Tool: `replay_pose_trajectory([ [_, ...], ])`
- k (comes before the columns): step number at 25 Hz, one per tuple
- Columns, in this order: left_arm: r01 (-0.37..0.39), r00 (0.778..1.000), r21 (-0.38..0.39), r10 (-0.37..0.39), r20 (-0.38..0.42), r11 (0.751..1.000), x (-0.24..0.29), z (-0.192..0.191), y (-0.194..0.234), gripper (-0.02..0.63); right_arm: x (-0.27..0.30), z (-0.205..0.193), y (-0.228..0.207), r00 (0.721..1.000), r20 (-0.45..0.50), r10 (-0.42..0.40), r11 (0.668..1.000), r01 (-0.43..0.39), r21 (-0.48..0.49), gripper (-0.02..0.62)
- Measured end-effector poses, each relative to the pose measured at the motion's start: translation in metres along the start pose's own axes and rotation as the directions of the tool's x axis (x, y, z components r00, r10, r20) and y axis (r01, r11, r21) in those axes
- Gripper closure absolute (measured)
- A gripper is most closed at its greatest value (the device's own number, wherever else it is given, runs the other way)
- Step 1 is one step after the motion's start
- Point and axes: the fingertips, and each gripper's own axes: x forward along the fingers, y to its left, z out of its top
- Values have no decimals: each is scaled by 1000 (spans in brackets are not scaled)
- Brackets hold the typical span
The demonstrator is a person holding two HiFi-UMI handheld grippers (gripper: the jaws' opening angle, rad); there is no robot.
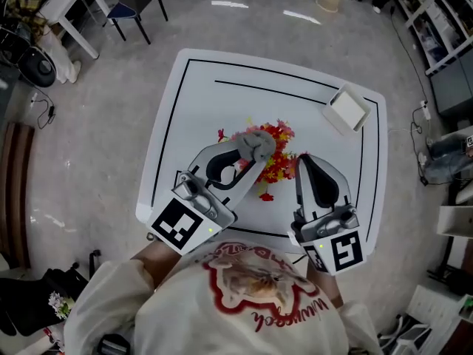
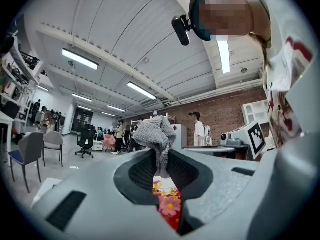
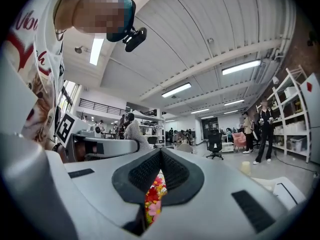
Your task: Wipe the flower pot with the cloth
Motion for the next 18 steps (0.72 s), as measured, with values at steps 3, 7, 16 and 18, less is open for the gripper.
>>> replay_pose_trajectory([
  [3,-18,1000,-19,18,6,1000,4,6,17,563,9,-1,-7,1000,-2,13,1000,-13,18,598],
  [7,-40,999,7,40,4,999,-2,9,48,563,19,-4,-5,1000,-15,24,999,-23,31,598],
  [16,66,984,257,-20,-178,964,35,-20,88,563,22,-12,-29,998,-58,20,1000,-19,11,598],
  [18,116,974,301,-49,-221,946,44,-36,93,563,22,-13,-31,998,-60,13,1000,-12,17,598],
])
